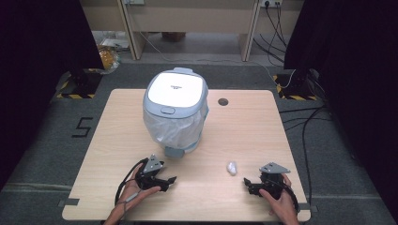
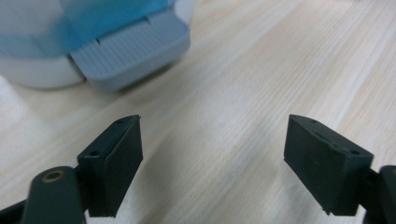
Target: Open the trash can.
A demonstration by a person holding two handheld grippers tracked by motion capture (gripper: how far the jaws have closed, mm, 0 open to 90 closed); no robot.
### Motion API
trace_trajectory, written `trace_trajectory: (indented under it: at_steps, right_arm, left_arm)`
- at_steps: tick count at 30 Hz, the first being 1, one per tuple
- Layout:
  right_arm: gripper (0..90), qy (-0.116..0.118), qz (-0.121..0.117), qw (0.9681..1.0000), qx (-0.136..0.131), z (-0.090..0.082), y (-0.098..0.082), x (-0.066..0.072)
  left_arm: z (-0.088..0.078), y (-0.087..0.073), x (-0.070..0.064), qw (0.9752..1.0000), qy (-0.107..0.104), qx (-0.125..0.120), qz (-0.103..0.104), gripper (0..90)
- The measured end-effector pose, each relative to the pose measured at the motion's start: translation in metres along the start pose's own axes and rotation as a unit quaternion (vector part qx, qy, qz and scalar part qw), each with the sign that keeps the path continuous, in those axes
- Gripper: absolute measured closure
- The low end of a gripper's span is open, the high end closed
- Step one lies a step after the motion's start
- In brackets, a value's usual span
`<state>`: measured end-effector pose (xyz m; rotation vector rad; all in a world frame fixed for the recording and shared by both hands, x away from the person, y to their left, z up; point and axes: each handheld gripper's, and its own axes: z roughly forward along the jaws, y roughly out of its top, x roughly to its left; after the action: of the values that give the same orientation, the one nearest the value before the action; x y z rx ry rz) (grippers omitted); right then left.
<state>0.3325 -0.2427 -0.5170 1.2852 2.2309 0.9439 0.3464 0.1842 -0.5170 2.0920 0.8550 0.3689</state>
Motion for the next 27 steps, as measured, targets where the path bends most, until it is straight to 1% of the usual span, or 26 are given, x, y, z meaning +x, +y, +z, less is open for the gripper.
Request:
trace_trajectory:
  at_steps: [2,4,6,7,8,11,13,15,19,24,26,27]
  right_arm:
    - [11.2,0.0,0.0,1.0,0.001,0.0,0.0,0.0]
    - [10.9,-0.001,0.001,1.0,0.001,0.0,0.0,0.0]
    - [10.9,-0.001,0.001,1.0,0.001,0.0,0.0,0.0]
    - [10.8,-0.001,0.001,1.0,0.002,0.0,0.0,0.0]
    - [10.8,-0.001,0.001,1.0,0.002,0.0,0.0,0.0]
    - [10.7,-0.001,0.001,1.0,0.002,0.0,0.0,0.0]
    - [10.7,-0.001,0.001,1.0,0.002,0.0,0.0,0.0]
    - [10.6,0.0,0.0,1.0,0.002,0.0,0.0,0.0]
    - [10.6,0.0,0.0,1.0,0.002,0.0,0.0,0.0]
    - [10.5,0.0,0.001,1.0,0.003,0.0,0.0,0.0]
    - [10.4,0.001,0.001,1.0,0.003,0.0,0.0,0.0]
    - [10.4,0.001,0.001,1.0,0.002,0.0,0.0,0.0]
  left_arm:
    - [-0.002,0.003,-0.001,0.9999,-0.004,-0.011,-0.003,18.3]
    - [-0.003,0.008,-0.001,0.9997,-0.008,-0.022,-0.001,17.8]
    - [-0.003,0.009,-0.001,0.9997,-0.009,-0.025,0.001,17.8]
    - [-0.002,0.013,-0.001,0.9994,-0.009,-0.033,0.002,17.5]
    - [-0.002,0.013,-0.001,0.9994,-0.009,-0.033,0.002,17.4]
    - [0.001,0.022,-0.003,0.9991,-0.011,-0.041,0.01,17.9]
    - [0.003,0.023,-0.003,0.999,-0.012,-0.043,0.009,18.1]
    - [0.005,0.026,-0.004,0.9989,-0.01,-0.044,0.014,18.5]
    - [0.01,0.03,-0.003,0.9988,-0.007,-0.047,0.012,18.6]
    - [0.018,0.034,-0.001,0.999,-0.004,-0.042,0.01,18.2]
    - [0.021,0.035,-0.001,0.9991,-0.002,-0.04,0.014,17.4]
    - [0.022,0.034,0.0,0.999,-0.006,-0.039,0.021,15.0]
